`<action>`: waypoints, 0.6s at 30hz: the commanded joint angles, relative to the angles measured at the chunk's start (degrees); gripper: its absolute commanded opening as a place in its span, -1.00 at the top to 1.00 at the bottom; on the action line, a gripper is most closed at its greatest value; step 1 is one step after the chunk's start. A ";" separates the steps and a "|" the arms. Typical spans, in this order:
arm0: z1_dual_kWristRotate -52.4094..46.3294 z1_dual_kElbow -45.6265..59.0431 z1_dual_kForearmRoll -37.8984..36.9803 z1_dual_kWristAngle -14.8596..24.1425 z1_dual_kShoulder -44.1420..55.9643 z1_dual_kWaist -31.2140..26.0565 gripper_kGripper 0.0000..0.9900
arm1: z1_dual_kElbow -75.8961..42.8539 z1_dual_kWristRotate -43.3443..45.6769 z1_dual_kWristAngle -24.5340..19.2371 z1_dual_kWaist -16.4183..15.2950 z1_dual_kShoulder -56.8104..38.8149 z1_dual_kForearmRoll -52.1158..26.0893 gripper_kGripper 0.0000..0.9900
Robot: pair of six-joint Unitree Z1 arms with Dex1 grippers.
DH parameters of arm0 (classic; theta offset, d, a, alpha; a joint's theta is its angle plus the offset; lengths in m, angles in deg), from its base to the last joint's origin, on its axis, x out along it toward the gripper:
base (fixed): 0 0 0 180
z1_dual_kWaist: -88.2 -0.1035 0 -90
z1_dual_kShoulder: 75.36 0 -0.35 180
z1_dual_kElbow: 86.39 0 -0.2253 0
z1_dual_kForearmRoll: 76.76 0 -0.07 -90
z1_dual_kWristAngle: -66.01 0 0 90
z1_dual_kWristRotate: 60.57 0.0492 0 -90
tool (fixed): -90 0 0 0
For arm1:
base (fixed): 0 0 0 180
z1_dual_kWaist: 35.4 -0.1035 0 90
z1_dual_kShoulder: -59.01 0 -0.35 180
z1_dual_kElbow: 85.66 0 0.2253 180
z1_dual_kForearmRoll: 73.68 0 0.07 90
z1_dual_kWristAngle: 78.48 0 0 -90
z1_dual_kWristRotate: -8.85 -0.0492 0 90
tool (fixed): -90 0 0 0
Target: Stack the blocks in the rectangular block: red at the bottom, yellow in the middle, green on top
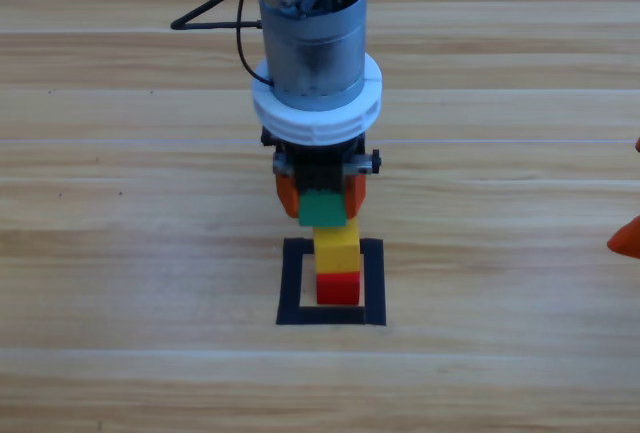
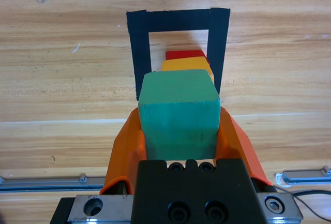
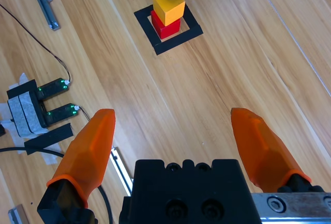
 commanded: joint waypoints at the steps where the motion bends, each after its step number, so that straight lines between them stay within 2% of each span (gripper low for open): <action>1: -0.97 -0.27 0.32 0.16 -3.07 1.44 0.99 | -1.72 0.36 0.99 1.60 2.71 -0.23 -0.98; 18: -1.14 -1.42 0.23 0.16 -4.56 1.96 0.99 | -1.63 0.36 0.99 1.60 3.32 -0.23 -0.98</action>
